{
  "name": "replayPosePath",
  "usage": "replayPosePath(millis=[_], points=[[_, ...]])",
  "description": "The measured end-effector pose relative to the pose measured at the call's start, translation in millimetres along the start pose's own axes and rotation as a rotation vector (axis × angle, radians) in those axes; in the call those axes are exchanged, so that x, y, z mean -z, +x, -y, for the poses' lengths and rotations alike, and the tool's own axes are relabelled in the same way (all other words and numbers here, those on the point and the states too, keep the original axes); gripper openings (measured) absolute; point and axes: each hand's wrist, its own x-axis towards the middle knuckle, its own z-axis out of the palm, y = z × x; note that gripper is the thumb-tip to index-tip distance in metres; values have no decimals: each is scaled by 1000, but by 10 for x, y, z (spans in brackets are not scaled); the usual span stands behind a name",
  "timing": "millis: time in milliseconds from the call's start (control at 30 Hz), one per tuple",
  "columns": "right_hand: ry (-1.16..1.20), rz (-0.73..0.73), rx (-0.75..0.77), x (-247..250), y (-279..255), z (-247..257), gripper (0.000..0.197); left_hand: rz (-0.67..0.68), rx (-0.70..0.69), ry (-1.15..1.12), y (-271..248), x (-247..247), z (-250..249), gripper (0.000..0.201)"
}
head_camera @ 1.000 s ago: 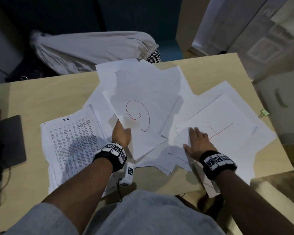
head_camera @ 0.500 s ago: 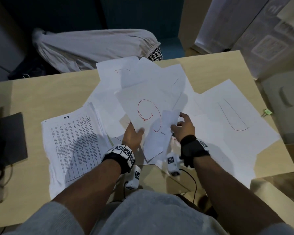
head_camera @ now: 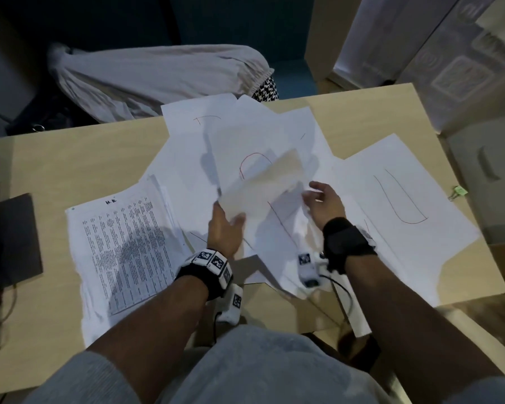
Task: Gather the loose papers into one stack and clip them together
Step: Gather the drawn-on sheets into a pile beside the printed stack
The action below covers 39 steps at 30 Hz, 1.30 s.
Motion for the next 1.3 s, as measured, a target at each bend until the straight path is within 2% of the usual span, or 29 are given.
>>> replayPosePath(millis=[67, 133, 200, 267, 333, 433, 500, 567, 633, 700, 733, 867, 933, 1000, 1100, 1167, 1233, 1300], points=[[-587, -47, 233, 244, 16, -213, 43, -104, 57, -11, 97, 92, 32, 45], [-930, 49, 203, 413, -9, -503, 67, -145, 125, -18, 163, 209, 65, 55], [-1079, 187, 90, 470, -60, -744, 94, -178, 134, -47, 207, 287, 90, 55], [-1097, 221, 113, 465, -109, -865, 99, -163, 150, -79, 215, 316, 116, 54], [-1112, 224, 175, 491, -129, -901, 99, -149, 126, -17, 213, 304, 145, 50], [-1140, 297, 200, 564, -123, -945, 107, -184, 139, 22, 231, 323, 127, 40], [-1206, 319, 261, 594, -156, -984, 106, -159, 228, 72, 268, 373, 148, 50], [-1212, 292, 297, 617, -170, -1011, 96, -115, 268, 106, 289, 407, 172, 62], [-1137, 264, 333, 639, -177, -958, 77, -112, 230, 81, 283, 415, 171, 53], [-1055, 186, 449, 628, -157, -892, 56, -140, 166, 25, 242, 423, 173, 40], [-1007, 136, 482, 614, -134, -856, 51, -145, 135, 29, 222, 428, 174, 38], [-799, 5, 404, 429, -167, -349, 46, -172, 105, 73, 200, 434, 139, 28], [-646, -34, 360, 239, -188, -39, 42, -148, 126, 88, 219, 412, 152, 32], [-514, -38, 395, -26, -212, 221, 37, -127, 154, 95, 215, 398, 154, 41], [-572, 58, 420, -485, -217, 458, 41, -43, 134, 46, 183, 386, 176, 55], [-687, 152, 376, -764, -199, 495, 47, 39, 103, -191, 123, 383, 197, 64], [-728, 289, 318, -994, -203, 437, 51, 116, 91, -353, 96, 381, 224, 70], [-687, 450, 257, -1145, -257, 344, 50, 149, 82, -339, 90, 394, 204, 68]])
